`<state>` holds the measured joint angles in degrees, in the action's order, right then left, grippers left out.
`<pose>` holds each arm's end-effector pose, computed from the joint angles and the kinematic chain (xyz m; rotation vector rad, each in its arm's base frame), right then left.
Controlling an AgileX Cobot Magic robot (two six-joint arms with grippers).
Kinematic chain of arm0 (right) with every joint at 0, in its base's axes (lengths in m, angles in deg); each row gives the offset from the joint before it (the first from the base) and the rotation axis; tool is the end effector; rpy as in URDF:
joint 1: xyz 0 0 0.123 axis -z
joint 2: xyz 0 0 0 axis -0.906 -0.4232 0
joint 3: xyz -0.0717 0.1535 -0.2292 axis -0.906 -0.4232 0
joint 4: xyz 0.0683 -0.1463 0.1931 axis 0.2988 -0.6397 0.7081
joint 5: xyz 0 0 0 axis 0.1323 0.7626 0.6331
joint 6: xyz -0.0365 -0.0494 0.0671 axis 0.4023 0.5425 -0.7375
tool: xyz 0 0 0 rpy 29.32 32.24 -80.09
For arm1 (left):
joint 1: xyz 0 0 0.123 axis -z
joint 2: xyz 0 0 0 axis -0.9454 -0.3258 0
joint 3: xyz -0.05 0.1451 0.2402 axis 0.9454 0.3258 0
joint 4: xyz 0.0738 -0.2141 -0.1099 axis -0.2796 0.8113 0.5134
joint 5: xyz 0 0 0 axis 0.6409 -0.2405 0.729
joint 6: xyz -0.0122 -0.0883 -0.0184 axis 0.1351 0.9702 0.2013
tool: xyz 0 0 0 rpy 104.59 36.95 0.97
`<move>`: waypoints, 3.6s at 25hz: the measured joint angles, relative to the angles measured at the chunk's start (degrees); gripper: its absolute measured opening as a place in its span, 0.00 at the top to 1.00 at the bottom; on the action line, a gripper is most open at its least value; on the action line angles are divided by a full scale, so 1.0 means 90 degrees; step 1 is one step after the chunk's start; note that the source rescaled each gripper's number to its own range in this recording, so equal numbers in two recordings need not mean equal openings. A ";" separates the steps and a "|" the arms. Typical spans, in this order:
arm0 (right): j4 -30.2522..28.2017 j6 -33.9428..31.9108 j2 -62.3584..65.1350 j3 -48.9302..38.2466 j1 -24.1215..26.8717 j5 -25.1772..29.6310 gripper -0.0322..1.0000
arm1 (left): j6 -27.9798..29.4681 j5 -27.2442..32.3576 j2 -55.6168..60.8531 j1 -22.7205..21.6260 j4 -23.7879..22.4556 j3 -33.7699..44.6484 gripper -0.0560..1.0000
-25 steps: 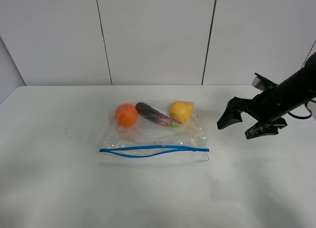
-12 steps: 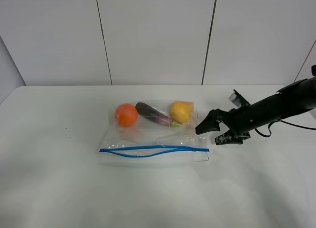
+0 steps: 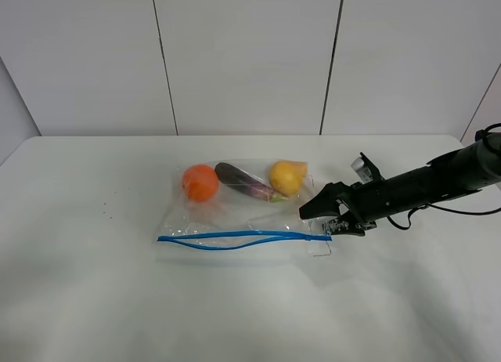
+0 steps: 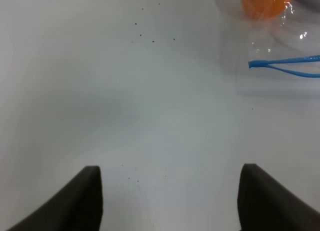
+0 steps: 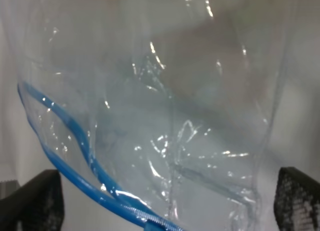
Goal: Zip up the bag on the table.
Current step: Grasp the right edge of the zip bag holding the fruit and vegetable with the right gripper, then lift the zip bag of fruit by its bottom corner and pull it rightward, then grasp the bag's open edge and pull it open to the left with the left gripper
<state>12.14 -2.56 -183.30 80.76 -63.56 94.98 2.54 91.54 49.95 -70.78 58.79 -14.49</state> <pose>0.3514 0.0623 0.0874 -0.1907 2.6002 1.2338 -0.0044 -0.0008 0.2762 0.0309 2.0330 0.0012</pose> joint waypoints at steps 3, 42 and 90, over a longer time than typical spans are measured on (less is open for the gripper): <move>-0.0012 0.0027 -0.0088 0.0079 0.0000 0.0021 0.15 | 0.0000 0.0000 0.0000 0.0000 0.0000 0.0000 0.16; -0.0617 -0.1050 -0.0684 0.0787 0.0000 0.1048 0.97 | 0.0000 0.0000 0.0000 0.0000 0.0000 0.0000 0.16; 0.0665 -0.2196 -0.0093 0.0792 0.0000 0.1709 0.97 | 0.0000 0.0000 0.0000 0.0000 0.0000 0.0000 0.16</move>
<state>18.12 -22.32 -184.14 87.88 -63.56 110.36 2.54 91.54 49.95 -70.78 58.79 -14.49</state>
